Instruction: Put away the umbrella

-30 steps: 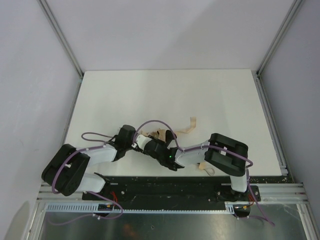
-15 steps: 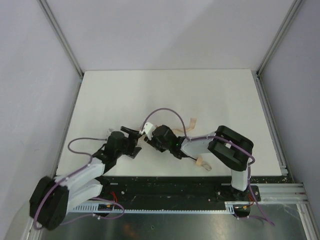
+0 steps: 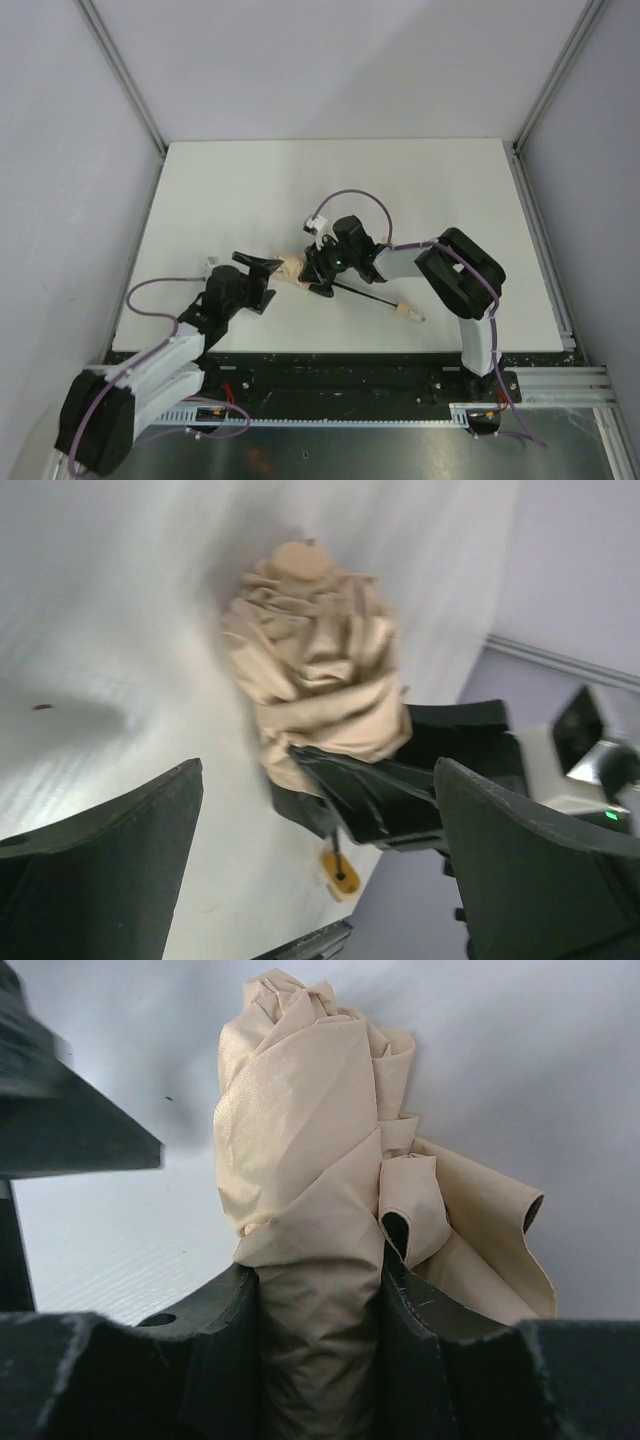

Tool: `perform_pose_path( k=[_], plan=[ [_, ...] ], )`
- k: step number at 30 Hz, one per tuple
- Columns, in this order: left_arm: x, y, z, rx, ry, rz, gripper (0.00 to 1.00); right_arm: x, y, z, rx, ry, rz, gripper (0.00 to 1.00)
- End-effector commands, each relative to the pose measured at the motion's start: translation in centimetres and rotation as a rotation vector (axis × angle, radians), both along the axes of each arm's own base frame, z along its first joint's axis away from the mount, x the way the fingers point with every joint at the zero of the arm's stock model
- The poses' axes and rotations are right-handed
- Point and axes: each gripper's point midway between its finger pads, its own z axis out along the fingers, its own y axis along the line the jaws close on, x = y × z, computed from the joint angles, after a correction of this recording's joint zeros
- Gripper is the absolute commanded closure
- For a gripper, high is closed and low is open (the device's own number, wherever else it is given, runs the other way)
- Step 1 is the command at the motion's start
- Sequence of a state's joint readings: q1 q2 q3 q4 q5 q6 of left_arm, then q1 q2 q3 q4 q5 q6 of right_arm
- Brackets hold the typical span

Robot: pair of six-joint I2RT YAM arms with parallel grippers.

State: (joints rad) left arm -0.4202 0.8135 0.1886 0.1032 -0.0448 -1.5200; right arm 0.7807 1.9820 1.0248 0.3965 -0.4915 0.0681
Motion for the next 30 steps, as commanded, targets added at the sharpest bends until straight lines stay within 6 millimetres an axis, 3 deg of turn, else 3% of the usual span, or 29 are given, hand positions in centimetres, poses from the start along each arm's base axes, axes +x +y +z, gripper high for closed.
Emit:
perform_pose_path(
  k=[1, 11, 18, 21, 30],
  plan=[
    [1.4, -1.8, 0.3, -0.019, 0.045, -0.035, 0.0, -4.8, -1.8, -5.7, -0.102, 0.313, 0.056, 1.0],
    [4.2, -3.7, -1.7, 0.025, 0.109, -0.047, 0.01, -5.3, -2.1, -5.9, -0.096, 0.388, 0.073, 1.0],
    [2.5, -4.2, -6.5, 0.014, 0.293, -0.059, 0.05, -5.2, -2.0, -5.2, -0.074, 0.391, 0.079, 1.0],
    [2.1, -3.6, -7.9, 0.059, 0.314, -0.056, 0.16, -5.0, -1.9, -4.6, -0.06, 0.379, 0.09, 1.0],
    [1.9, -1.9, -8.1, 0.175, 0.221, -0.07, 0.72, -5.4, -1.4, -2.8, -0.035, 0.347, 0.121, 1.0]
  ],
)
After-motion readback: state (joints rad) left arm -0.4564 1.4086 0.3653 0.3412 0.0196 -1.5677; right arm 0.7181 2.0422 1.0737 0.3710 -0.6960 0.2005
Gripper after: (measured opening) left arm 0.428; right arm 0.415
